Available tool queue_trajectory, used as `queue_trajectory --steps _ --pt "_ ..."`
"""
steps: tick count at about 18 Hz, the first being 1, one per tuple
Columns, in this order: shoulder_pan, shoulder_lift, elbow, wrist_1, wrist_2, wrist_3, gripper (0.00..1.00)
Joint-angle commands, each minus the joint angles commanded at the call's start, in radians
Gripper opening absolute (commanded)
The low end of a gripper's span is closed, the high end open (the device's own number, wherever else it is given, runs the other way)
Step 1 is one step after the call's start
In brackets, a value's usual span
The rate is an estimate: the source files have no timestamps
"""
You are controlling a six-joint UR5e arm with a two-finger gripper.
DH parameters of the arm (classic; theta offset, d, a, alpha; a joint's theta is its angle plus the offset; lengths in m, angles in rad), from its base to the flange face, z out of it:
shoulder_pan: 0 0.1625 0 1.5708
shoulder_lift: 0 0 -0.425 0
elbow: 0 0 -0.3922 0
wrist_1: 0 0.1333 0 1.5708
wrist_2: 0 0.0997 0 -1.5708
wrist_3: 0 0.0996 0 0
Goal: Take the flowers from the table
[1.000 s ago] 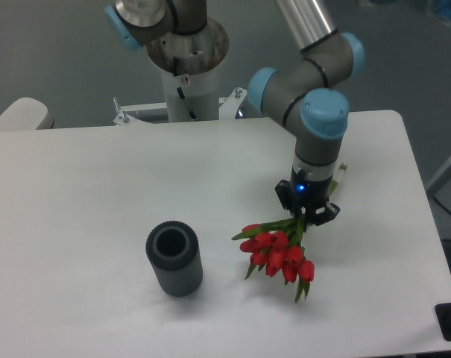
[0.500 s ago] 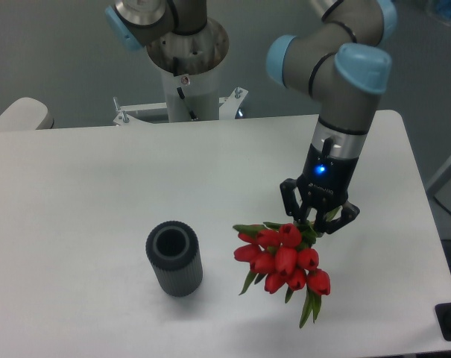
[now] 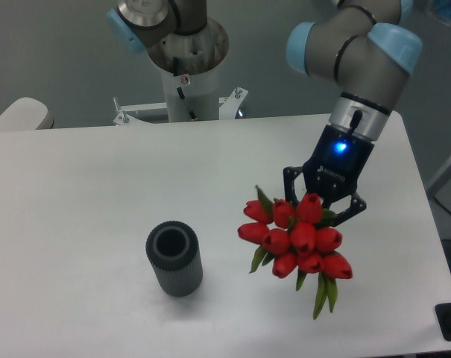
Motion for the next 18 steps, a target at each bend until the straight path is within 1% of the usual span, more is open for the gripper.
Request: queue_trajectory --steps 2,3,18 --pt "0.005 -0.009 0.006 0.003 -0.051 0.0 0.2" --pt "0.003 -0.009 0.005 0.003 -0.055 -0.002 0.2" --pt "0.011 -0.009 0.008 0.011 -0.058 0.005 0.2"
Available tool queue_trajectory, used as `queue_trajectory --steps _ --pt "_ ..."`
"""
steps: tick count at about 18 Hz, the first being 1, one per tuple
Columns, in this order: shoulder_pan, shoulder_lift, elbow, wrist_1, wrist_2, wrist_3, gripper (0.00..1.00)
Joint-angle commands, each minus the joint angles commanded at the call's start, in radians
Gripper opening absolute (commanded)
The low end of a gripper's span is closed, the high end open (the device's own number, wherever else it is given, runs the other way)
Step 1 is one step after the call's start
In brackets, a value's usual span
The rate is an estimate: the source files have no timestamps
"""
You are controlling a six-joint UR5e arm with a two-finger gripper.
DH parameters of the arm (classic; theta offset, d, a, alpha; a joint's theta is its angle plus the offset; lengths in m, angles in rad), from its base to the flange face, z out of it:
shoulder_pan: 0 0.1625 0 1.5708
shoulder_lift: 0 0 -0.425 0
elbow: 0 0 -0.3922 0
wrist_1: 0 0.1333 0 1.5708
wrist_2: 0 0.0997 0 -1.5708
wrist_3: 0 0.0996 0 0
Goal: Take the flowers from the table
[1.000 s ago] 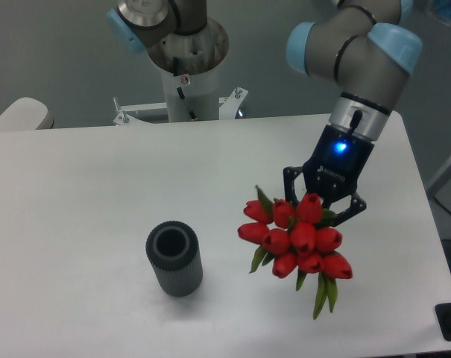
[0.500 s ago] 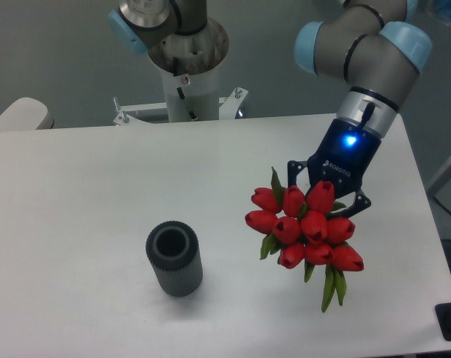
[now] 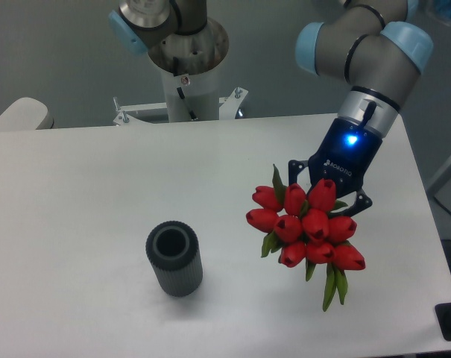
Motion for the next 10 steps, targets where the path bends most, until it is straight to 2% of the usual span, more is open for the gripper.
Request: queue_trajectory --steps 10 --pt "0.0 0.0 0.0 0.002 0.002 0.008 0.2"
